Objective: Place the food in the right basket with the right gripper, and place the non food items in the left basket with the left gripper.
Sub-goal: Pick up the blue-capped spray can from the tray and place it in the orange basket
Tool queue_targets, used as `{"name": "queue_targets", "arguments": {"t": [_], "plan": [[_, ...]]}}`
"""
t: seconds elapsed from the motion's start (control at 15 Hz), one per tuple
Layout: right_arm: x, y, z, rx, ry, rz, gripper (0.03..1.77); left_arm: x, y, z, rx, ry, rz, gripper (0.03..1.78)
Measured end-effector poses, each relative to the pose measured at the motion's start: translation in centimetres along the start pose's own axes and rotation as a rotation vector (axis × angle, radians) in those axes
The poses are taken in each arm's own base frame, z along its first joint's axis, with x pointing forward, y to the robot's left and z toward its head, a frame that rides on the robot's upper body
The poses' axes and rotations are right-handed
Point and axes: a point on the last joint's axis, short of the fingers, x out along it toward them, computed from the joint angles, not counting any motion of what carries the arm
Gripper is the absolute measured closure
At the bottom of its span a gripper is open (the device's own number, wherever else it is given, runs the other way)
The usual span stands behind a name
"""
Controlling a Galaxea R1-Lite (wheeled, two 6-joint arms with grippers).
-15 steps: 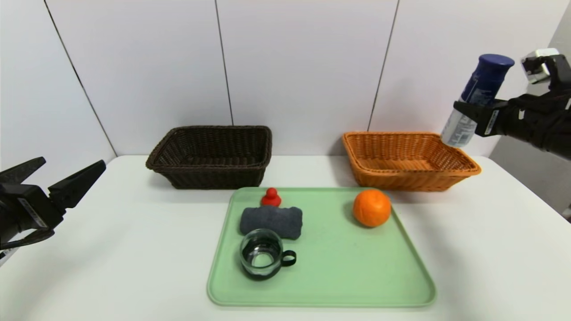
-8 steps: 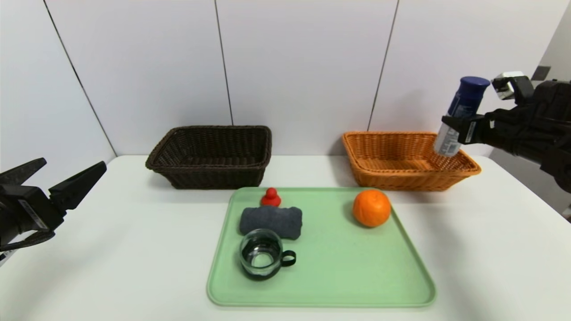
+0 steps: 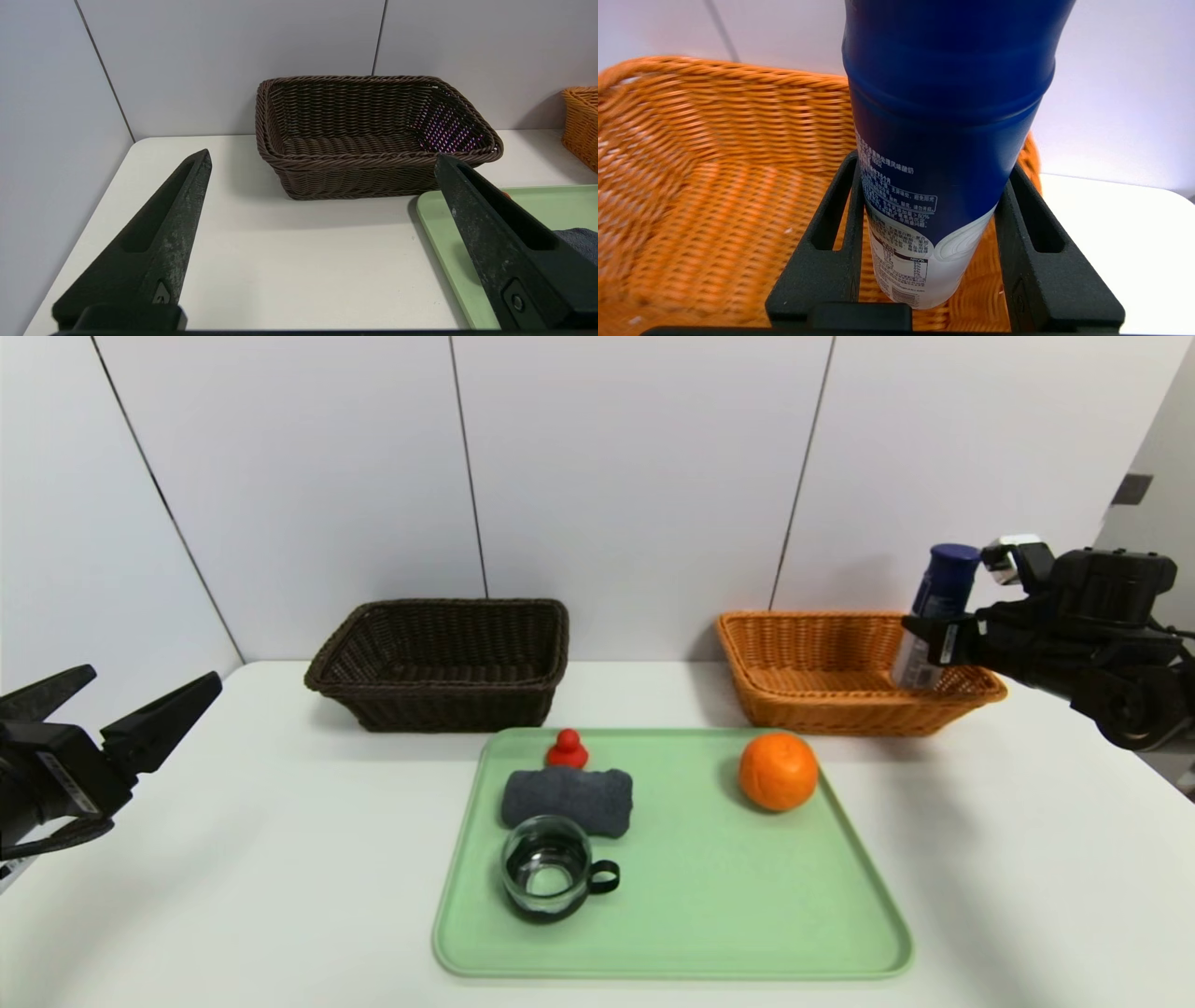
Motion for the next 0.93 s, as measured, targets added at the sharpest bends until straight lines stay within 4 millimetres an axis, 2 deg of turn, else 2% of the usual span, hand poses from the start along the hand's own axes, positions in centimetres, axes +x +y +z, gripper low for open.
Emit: {"name": "queue_targets", "arguments": {"t": [0.93], "plan": [[2.1, -0.4, -1.9, -0.01, -0.02, -0.083, 1.0, 0.0, 0.0, 0.0, 0.0, 0.0, 0.0, 0.12]]}}
